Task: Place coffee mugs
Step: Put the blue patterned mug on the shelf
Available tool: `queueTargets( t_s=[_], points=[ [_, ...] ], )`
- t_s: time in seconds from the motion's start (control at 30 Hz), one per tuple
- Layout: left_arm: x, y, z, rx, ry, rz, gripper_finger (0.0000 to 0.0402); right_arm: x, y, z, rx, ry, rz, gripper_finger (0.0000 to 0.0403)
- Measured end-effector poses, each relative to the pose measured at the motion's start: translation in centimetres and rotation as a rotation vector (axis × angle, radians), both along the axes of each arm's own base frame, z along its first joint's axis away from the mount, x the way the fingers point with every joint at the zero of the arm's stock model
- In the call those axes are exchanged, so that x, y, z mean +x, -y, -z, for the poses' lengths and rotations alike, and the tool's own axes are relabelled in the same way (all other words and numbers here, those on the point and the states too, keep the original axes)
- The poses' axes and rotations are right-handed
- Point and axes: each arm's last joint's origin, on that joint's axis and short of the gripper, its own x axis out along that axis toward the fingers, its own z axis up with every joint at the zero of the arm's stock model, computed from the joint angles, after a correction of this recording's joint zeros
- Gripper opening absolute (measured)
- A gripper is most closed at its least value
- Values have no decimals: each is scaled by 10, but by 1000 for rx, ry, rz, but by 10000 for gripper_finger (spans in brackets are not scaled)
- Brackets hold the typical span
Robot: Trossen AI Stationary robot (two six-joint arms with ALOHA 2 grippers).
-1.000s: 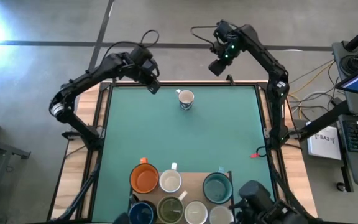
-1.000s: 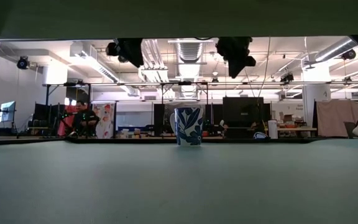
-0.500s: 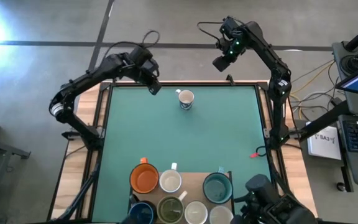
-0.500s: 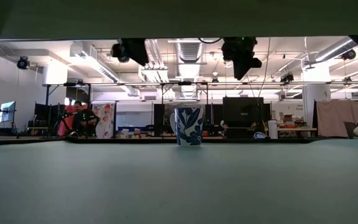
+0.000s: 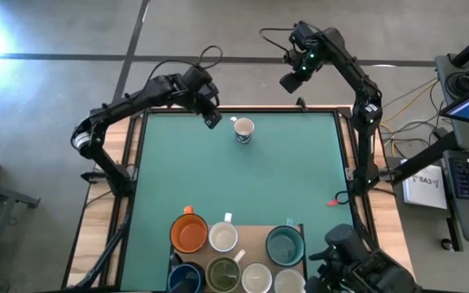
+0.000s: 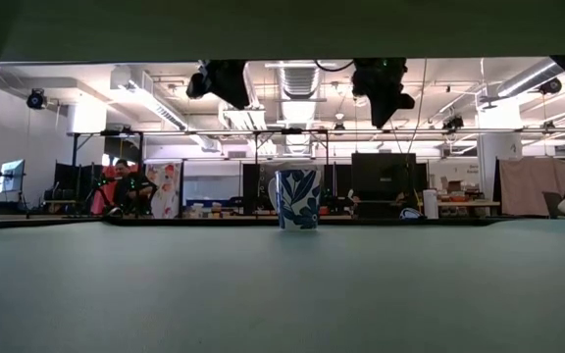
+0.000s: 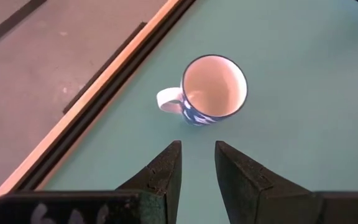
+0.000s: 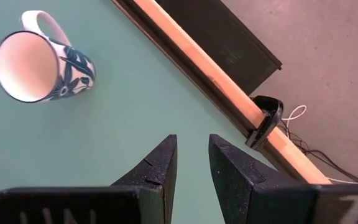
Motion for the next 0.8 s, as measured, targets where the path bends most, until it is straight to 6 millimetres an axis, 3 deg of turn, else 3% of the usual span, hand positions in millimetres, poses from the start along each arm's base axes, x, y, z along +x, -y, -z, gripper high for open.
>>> queueTargets(
  t_s=[0.23, 0.4, 0.8],
  points=[
    [12, 17, -2, 21, 20, 73, 79, -11, 17, 17, 3, -12, 23, 82],
    [18, 23, -1, 29, 27, 101, 79, -19, 27, 43, 56, -53, 25, 82],
    [56, 48, 6, 59, -1, 247, 87, -49, 36, 111, 239, -161, 47, 82]
  ],
)
